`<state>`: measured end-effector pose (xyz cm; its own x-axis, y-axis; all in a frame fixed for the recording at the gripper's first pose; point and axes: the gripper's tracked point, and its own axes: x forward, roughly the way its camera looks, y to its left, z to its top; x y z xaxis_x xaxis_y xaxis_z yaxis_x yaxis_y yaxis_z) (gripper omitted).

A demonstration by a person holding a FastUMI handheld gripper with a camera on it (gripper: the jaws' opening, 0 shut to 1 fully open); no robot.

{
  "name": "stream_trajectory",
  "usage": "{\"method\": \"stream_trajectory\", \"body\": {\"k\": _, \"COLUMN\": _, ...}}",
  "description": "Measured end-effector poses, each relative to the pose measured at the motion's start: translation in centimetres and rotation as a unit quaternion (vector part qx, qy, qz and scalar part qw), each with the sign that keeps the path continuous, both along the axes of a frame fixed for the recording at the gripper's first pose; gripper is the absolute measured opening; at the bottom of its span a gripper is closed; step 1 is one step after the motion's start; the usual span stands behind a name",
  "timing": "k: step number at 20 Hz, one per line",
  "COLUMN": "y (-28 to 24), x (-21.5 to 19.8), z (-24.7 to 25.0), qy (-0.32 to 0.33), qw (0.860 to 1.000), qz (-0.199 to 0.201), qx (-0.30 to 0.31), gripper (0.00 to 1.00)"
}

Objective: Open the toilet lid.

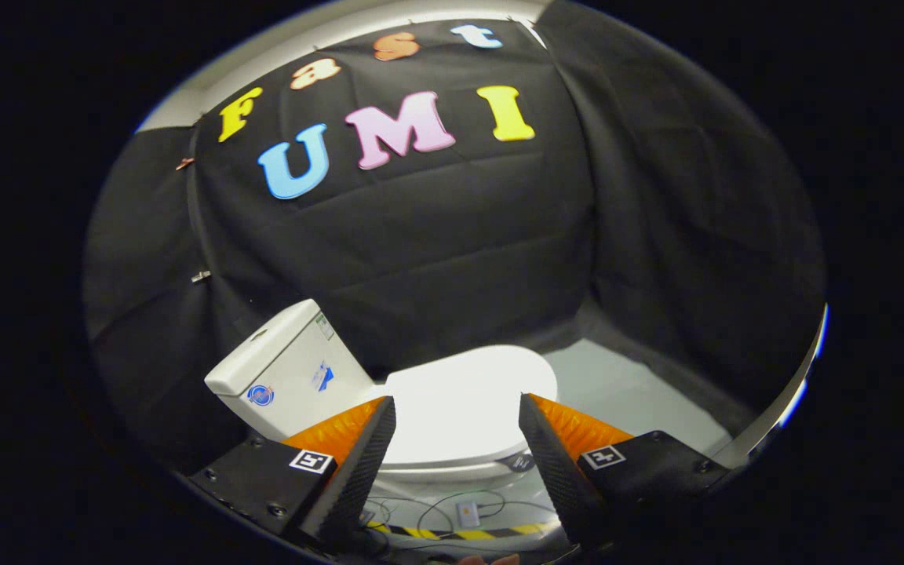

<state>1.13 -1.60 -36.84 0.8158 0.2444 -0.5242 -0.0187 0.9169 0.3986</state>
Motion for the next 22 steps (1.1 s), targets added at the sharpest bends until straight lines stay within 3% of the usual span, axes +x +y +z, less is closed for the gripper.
{"method": "stream_trajectory", "body": {"k": 4, "y": -1.7, "x": 0.4, "z": -7.2, "qy": 0.087, "qw": 0.991, "qz": -0.023, "qx": 0.096, "gripper": 0.99}}
{"method": "stream_trajectory", "body": {"k": 11, "y": -3.6, "x": 0.6, "z": -17.4, "qy": 0.194, "qw": 0.952, "qz": -0.051, "qx": 0.23, "gripper": 0.99}}
{"method": "stream_trajectory", "body": {"k": 18, "y": -2.0, "x": 0.6, "z": -24.5, "qy": 0.268, "qw": 0.909, "qz": -0.056, "qx": 0.315, "gripper": 0.97}}
{"method": "stream_trajectory", "body": {"k": 22, "y": -1.1, "x": 1.5, "z": -26.7, "qy": 0.278, "qw": 0.901, "qz": -0.044, "qx": 0.331, "gripper": 0.94}}
